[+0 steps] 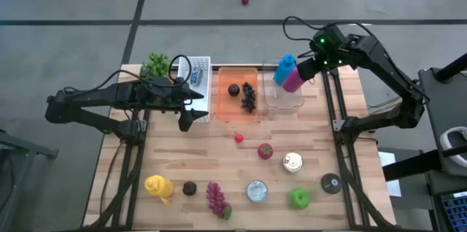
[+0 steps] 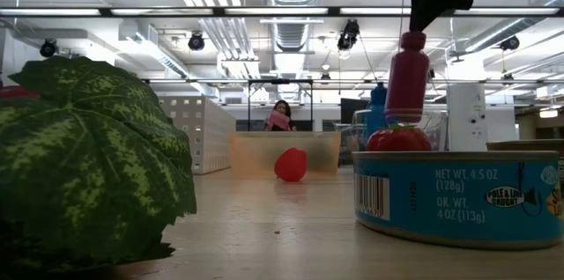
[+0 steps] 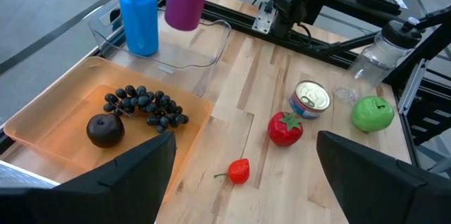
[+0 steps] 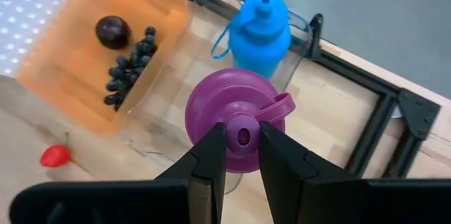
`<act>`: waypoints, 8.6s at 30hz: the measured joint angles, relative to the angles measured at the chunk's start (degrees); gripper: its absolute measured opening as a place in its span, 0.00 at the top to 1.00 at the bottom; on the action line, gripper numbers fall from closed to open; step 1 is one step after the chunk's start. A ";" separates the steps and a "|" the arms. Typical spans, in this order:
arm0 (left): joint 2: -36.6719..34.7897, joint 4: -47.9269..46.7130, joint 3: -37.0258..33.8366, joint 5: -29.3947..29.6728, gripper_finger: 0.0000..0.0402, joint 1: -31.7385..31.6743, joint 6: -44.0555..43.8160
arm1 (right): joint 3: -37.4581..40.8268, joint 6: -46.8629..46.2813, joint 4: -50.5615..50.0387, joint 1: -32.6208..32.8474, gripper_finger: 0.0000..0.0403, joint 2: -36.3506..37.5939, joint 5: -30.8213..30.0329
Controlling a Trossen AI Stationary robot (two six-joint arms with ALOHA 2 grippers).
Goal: Pick & Place Food Item
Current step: Put the purple tumbler into the transparent bin, then put the yellow tumbler into the transparent bin
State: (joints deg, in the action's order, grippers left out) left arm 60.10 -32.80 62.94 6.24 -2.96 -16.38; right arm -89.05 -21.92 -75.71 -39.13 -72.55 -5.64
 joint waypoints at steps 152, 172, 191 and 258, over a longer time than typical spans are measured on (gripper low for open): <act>0.00 -1.73 -0.44 -0.02 0.13 0.00 0.32 | 5.94 2.41 12.22 21.71 0.88 7.69 -3.53; 2.14 11.63 -0.48 -2.75 0.14 11.91 8.73 | 6.01 2.60 18.15 40.97 0.89 7.39 -3.62; 8.95 -5.05 -0.50 -1.33 0.13 19.02 -5.78 | 6.82 5.90 17.60 42.93 0.89 7.19 -4.58; 23.26 -50.45 22.97 -20.65 0.15 43.95 -70.14 | 6.88 9.90 22.97 42.88 0.90 7.32 -3.51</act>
State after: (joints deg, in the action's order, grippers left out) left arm 83.35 -83.25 85.90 -14.41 40.99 -86.52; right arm -82.17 -12.01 -52.74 3.75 -65.23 -9.15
